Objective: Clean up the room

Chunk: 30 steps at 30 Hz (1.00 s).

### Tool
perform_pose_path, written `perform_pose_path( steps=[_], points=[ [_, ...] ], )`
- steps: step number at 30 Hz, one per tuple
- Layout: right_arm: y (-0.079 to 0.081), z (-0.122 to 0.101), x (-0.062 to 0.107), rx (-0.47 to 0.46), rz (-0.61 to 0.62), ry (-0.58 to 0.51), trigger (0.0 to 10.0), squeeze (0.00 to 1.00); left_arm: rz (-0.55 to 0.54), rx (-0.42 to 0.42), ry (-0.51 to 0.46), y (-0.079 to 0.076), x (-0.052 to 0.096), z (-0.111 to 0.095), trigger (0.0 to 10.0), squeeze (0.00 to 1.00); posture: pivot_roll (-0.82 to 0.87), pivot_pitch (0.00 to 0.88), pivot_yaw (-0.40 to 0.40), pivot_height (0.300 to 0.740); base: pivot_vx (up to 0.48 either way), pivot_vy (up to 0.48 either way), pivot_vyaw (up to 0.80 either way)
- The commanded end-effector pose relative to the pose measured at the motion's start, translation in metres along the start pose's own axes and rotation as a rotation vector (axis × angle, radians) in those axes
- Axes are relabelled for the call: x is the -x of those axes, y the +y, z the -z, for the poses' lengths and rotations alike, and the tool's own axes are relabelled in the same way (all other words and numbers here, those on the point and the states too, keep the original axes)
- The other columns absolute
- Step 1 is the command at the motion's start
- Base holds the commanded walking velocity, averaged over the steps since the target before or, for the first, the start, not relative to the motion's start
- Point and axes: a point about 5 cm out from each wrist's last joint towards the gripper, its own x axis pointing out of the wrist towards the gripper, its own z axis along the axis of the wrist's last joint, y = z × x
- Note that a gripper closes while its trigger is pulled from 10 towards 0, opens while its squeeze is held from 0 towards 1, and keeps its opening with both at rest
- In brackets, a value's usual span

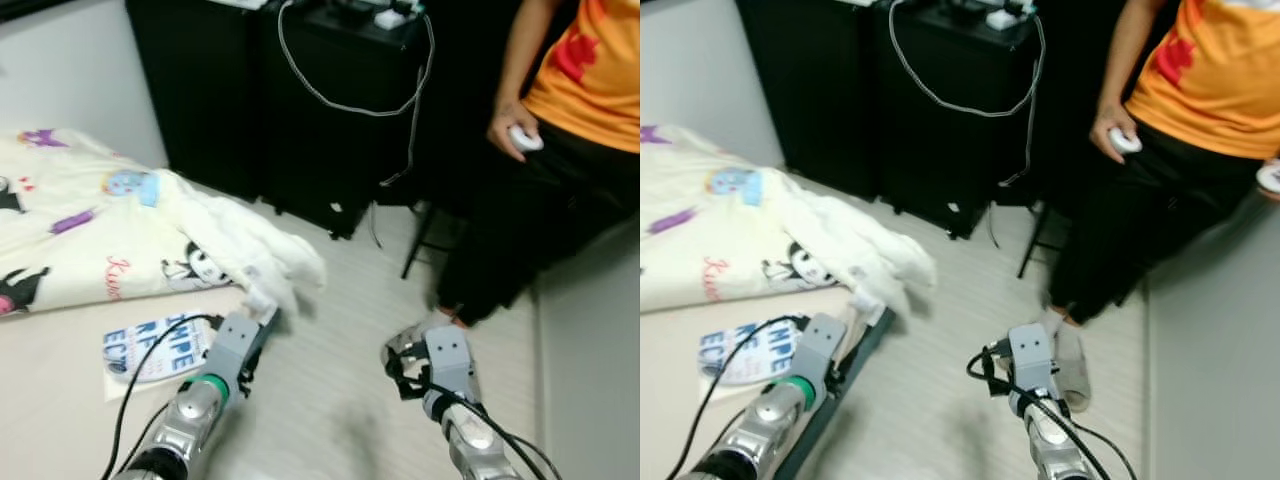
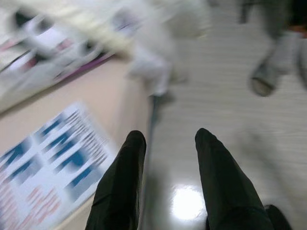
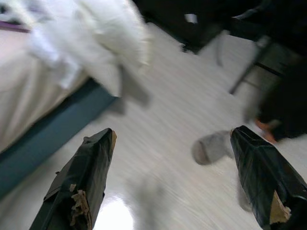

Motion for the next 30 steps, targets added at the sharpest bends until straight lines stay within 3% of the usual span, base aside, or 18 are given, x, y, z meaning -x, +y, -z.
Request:
perform_pose_path(
  steps=[1, 17, 30],
  points=[
    [-0.001, 0.008, 0.005, 0.003, 0.002, 0.028, 10.0, 0.0, 0.021, -0.005, 0.031, -0.007, 0.002, 0.007, 10.0, 0.0, 0.03, 0.073, -0.026, 0.74, 0.0, 0.0, 0.74],
    [0.003, 0.006, 0.004, 0.009, -0.026, 0.017, 10.0, 0.0, -0.004, -0.006, 0.009, -0.004, -0.001, 0.001, 10.0, 0.0, 0.03, 0.072, -0.026, 0.74, 0.0, 0.0, 0.74],
    [0.0, 0.002, 0.002, 0.006, -0.019, -0.005, 10.0, 0.0, -0.009, -0.045, -0.102, -0.003, -0.004, -0.021, 10.0, 0.0, 0.03, 0.066, -0.02, 0.74, 0.0, 0.0, 0.73]
  ],
)
